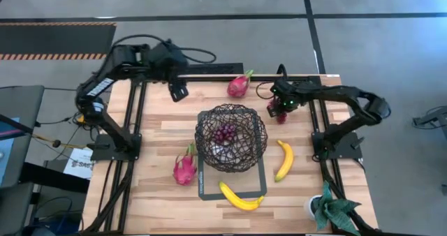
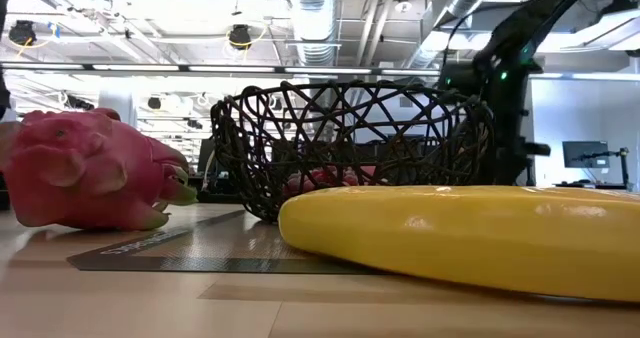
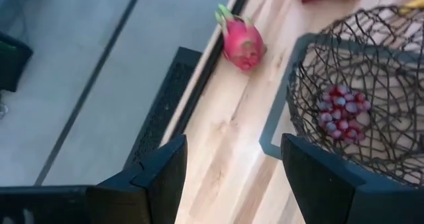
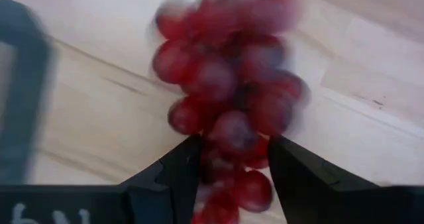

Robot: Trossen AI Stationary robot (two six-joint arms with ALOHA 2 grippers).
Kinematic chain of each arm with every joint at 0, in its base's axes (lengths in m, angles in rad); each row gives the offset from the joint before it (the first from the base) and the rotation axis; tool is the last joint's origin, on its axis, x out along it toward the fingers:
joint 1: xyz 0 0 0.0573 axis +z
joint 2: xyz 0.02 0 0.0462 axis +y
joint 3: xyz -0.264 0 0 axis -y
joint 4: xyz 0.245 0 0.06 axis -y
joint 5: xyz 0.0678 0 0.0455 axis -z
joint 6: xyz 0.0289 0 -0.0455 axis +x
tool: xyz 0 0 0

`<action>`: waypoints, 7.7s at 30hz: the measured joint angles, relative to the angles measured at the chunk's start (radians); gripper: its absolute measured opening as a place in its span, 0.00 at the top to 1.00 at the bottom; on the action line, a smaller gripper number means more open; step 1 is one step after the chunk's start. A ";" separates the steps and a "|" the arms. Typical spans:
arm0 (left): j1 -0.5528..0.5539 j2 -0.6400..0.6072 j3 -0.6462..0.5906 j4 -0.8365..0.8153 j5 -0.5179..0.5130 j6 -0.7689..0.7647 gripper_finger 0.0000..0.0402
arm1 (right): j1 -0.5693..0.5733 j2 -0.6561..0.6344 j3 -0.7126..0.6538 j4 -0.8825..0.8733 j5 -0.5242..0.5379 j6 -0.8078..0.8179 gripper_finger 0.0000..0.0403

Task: Build produce basket
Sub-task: Put the red grapes into the black wire basket, then put the top red dragon fruit into the black wire basket

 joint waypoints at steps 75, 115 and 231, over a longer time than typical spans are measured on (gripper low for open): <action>0.000 -0.118 0.000 0.000 0.002 0.003 0.43 | 0.516 0.575 0.958 -0.378 -0.132 -0.227 0.60; 0.000 -0.087 -0.001 0.001 -0.029 -0.013 0.43 | -0.058 0.406 1.137 -0.381 -0.226 -0.171 0.44; 0.000 -0.088 0.000 0.000 -0.014 -0.014 0.43 | -0.177 0.545 1.183 -0.145 -0.372 -0.110 0.99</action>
